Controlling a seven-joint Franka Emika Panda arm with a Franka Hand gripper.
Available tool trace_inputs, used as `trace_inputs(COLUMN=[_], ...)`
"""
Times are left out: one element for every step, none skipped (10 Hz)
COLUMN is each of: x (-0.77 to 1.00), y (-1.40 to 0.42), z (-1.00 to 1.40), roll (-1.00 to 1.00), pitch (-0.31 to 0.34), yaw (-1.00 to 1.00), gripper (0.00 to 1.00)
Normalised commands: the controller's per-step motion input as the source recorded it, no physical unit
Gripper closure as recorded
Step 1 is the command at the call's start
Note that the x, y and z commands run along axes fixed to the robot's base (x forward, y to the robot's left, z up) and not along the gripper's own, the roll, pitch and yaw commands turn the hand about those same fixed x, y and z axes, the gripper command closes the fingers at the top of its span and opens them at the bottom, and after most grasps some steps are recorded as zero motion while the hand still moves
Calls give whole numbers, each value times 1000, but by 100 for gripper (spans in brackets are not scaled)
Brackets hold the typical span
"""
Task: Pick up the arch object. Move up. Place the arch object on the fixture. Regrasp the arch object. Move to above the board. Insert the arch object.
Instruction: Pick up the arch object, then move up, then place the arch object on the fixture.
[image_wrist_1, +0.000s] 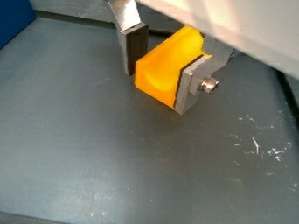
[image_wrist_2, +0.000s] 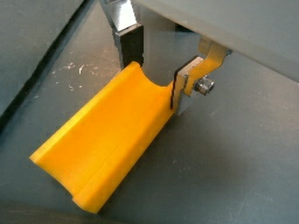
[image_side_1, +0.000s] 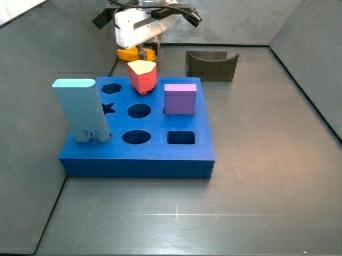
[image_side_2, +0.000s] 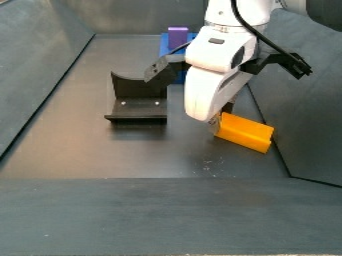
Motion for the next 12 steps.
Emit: trace_inputs(x=[0,0,0,0,0,0,29,-1,-6,-14,-20,0], y=[0,0,0,0,0,0,-56,-45,-30,-9,-3,0], z=[0,0,0,0,0,833,830,706,622,437,294,1000], roll=[0,0,0,0,0,0,-6,5,18,43,61,0], pitch=[0,0,0,0,0,0,-6,21,26,43,52,0], yaw=[0,0,0,0,0,0,23,20,17,5,-4,0], gripper=[100,100,100,100,100,100,100,100,100,100,100,100])
